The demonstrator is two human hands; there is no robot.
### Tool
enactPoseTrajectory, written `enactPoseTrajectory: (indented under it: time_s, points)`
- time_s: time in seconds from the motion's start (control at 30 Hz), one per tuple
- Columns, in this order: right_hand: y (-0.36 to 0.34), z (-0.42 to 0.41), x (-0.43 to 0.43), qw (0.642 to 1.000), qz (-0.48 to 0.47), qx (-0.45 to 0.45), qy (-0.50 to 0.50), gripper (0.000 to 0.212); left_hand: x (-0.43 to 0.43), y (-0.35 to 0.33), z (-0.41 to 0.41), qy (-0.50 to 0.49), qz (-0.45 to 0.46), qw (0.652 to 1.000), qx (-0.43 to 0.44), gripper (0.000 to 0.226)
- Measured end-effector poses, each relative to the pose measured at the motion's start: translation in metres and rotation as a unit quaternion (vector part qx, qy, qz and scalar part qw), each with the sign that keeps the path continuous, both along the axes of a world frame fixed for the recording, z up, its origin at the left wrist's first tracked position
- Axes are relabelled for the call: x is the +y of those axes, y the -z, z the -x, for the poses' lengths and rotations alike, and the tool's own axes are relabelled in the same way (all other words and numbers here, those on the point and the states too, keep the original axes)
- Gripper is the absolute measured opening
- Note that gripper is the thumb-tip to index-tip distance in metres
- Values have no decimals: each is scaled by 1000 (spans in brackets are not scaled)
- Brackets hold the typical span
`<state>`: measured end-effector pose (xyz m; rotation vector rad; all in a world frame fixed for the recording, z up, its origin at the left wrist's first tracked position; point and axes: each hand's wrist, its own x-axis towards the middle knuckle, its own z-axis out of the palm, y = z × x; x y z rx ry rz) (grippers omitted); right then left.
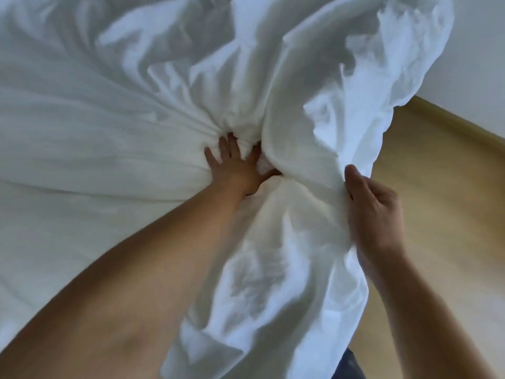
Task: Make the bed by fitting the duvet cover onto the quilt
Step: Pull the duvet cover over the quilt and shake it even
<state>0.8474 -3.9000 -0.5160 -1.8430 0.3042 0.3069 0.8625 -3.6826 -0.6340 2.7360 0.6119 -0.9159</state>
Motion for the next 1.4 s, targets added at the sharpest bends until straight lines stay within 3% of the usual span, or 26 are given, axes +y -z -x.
enactPoseTrajectory:
  time_s: [0.1, 0.2, 0.27, 0.33, 0.4, 0.43, 0.5, 0.53, 0.57, 0.6, 0.63, 0.67, 0.7, 0.73, 0.77, 0.83, 0.87, 0.93, 0.97, 1.07, 1.1, 1.13, 1.2, 1.3, 1.33, 1.4]
  points:
    - [18, -12, 3, 991, 101, 59, -73, 34, -26, -9, 0, 22, -28, 999, -5, 78]
    - [36, -30, 20, 980, 170, 72, -76, 43, -48, -26, 33, 87, 91, 991, -46, 84]
    - [49, -40, 33, 972, 181, 103, -107, 39, -69, -44, 63, 112, 118, 978, -132, 76]
    - [55, -45, 39, 964, 185, 111, -153, 32, -83, -62, 79, 78, 27, 980, -180, 64]
    - [56, -43, 37, 956, 216, 97, -174, 33, -86, -76, 77, 48, -53, 988, -135, 58]
    - [54, -43, 36, 955, 233, 73, -167, 39, -84, -81, 73, 51, -49, 990, -120, 56]
    - [38, -46, 37, 961, 249, -4, -121, 47, -75, -94, 60, 29, 90, 985, -148, 47]
    - [26, -52, 40, 968, 230, -57, -78, 47, -65, -104, 54, -11, 193, 962, -194, 48]
    - [14, -60, 41, 977, 178, -113, -22, 45, -53, -112, 49, -83, 281, 917, -272, 54]
    - [6, -69, 41, 979, 123, -161, 29, 47, -41, -114, 45, -154, 344, 856, -353, 58]
    - [2, -74, 41, 978, 89, -182, 51, 49, -34, -107, 45, -198, 369, 819, -392, 56]
    - [1, -74, 39, 980, 93, -173, 31, 46, -33, -99, 50, -212, 358, 828, -376, 47]
    - [7, -68, 35, 981, 145, -131, -17, 40, -38, -88, 58, -193, 332, 870, -310, 36]
    - [21, -59, 27, 972, 217, -61, -70, 44, -48, -74, 66, -164, 309, 913, -208, 31]
    - [36, -46, 15, 954, 276, 37, -107, 60, -60, -63, 71, -166, 298, 932, -121, 32]
    - [60, -19, -10, 936, 284, 189, -87, 76, -70, -53, 77, -143, 308, 939, -62, 32]
    - [69, -10, -20, 937, 262, 221, -71, 68, -67, -60, 72, -117, 331, 935, -44, 30]
    - [77, -3, -33, 944, 233, 219, -84, 40, -51, -84, 58, -86, 413, 906, -24, 25]
    - [74, -2, -36, 948, 238, 191, -87, 34, -39, -100, 56, -93, 479, 873, -18, 23]
    - [46, -7, -47, 954, 298, 1, 22, 47, 6, -144, 60, -220, 638, 729, -112, 35]
    - [34, -10, -53, 945, 311, -66, 82, 51, 16, -150, 61, -243, 637, 714, -158, 40]
    - [23, -11, -58, 938, 303, -110, 128, 51, 19, -148, 62, -252, 617, 721, -188, 42]
    - [8, -12, -61, 947, 254, -126, 154, 52, -2, -130, 68, -243, 558, 779, -154, 33]
    - [0, -8, -47, 980, 180, -72, 44, 53, -77, -92, 66, -52, 388, 918, -66, 29]
    - [-3, -4, -41, 988, 140, -65, -1, 54, -95, -85, 63, -2, 331, 941, -76, 31]
    - [-3, 3, -31, 995, 50, -37, -77, 58, -103, -84, 53, 8, 308, 943, -128, 23]
